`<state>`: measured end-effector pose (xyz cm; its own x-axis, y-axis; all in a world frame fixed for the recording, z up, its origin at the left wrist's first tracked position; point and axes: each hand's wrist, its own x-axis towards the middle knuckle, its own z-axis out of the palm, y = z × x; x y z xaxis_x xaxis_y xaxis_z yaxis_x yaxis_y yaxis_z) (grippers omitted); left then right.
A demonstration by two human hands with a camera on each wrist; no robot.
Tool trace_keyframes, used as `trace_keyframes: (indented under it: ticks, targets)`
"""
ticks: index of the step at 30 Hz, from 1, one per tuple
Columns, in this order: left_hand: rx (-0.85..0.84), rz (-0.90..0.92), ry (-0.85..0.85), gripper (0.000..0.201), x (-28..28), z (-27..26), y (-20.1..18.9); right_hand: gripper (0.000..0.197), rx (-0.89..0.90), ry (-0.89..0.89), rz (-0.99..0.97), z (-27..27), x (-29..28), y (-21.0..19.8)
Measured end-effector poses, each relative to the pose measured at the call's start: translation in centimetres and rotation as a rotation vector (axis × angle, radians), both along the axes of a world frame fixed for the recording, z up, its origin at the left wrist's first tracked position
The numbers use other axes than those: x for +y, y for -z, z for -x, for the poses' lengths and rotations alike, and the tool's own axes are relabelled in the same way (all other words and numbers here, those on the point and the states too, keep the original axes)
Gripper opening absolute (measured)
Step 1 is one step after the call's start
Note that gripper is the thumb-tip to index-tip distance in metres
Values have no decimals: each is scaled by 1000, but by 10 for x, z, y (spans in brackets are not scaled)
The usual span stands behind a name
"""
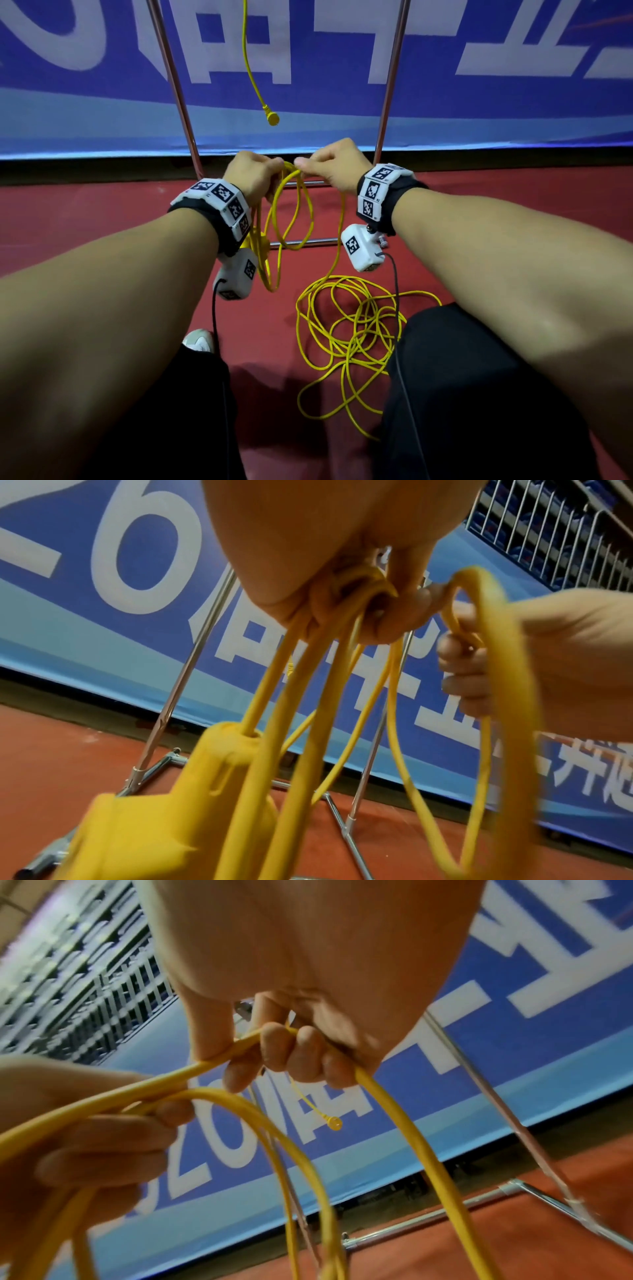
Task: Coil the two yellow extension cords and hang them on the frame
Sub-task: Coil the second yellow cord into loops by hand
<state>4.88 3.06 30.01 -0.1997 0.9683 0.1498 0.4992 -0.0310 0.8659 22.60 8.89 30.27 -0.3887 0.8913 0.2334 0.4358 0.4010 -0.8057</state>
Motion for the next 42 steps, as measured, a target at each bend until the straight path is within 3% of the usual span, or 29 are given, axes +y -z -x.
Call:
trace_keyframes:
  ticks: [8, 14, 18, 21, 26, 30, 34, 39, 42]
  targets:
    - [-146, -24, -23, 40, 0, -7, -4, 30, 68, -23, 0, 26, -5, -3]
    - [-60, -52, -56, 42, 4, -6, -6, 30, 65, -72, 47, 25, -8, -2]
    - [-31, -85, -108, 42, 4, -4, -8, 23, 8, -158, 114, 11, -8, 3]
    - [-38, -106, -139, 43, 4, -2, -10, 33, -72, -180, 246, -6, -4, 17]
    - [-86, -115, -199, 46, 2, 9, -12, 37, -17, -110, 410, -24, -2, 25]
    - [-108, -106, -198, 45, -1, 9, -13, 46, 2, 61, 242, -22, 5, 16]
    - [-98, -21, -75, 42, -9, 0, -8, 45, 12, 171, 53, -24, 10, 11]
    - [-46, 18, -12, 36, -14, -12, -8, 41, -43, 32, -38, -2, -2, 1]
    - [-95, 2, -43, 35, -12, -13, -10, 36, -18, -14, -75, 16, -9, -4]
